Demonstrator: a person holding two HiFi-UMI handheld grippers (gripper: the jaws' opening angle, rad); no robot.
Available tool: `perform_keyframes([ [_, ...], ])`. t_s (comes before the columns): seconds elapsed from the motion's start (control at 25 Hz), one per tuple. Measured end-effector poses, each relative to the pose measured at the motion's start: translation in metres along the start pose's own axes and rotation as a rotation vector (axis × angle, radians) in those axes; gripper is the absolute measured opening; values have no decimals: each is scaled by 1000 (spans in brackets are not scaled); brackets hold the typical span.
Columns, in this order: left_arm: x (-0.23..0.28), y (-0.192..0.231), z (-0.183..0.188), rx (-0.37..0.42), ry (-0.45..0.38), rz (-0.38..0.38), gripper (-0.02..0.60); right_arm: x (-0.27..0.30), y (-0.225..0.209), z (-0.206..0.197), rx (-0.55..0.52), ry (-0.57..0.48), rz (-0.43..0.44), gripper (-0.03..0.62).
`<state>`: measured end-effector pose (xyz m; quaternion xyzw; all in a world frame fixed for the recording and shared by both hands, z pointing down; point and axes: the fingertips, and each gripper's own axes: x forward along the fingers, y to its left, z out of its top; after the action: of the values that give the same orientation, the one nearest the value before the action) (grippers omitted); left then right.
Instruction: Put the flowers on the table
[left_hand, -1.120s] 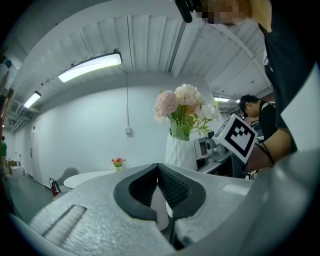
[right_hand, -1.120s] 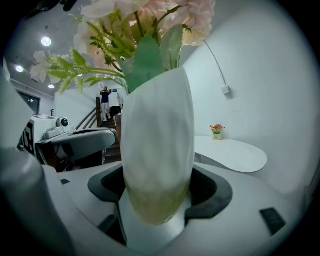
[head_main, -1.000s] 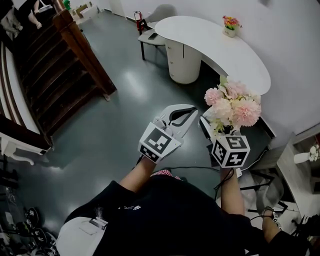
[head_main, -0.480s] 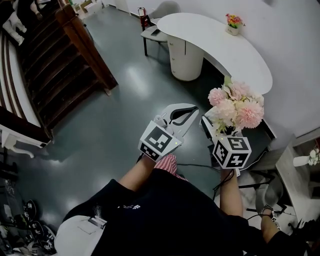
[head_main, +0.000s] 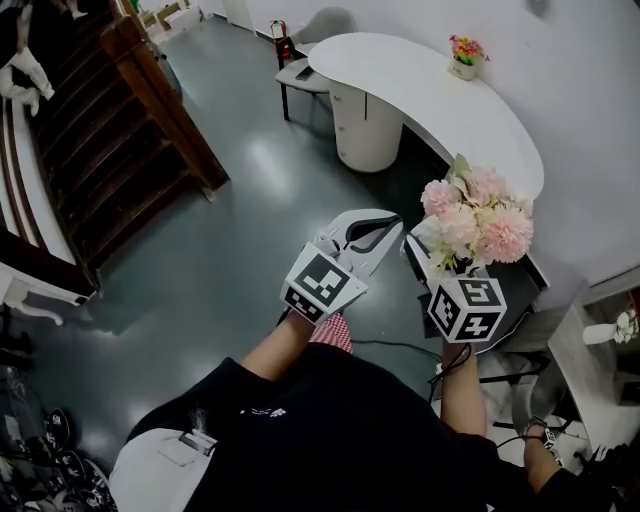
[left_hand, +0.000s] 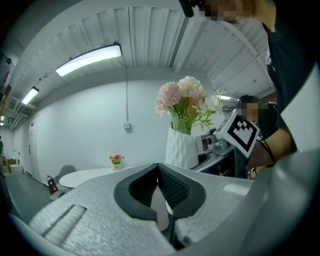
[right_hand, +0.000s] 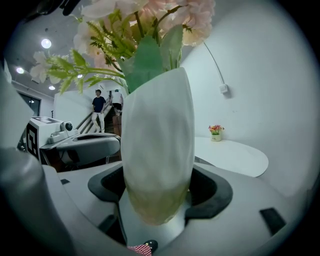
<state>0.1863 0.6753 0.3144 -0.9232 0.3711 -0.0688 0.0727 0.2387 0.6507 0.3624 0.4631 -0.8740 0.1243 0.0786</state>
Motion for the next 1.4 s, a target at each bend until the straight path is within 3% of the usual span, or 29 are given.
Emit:
perform_keyframes([
  [0.96,49,171,-18,9,-9,-45,5,168,-16,60,28,-9,-25,367],
  [1.4,48,252,-31,11,-18,-33,5,244,-2,79,35,-9,-19,367],
])
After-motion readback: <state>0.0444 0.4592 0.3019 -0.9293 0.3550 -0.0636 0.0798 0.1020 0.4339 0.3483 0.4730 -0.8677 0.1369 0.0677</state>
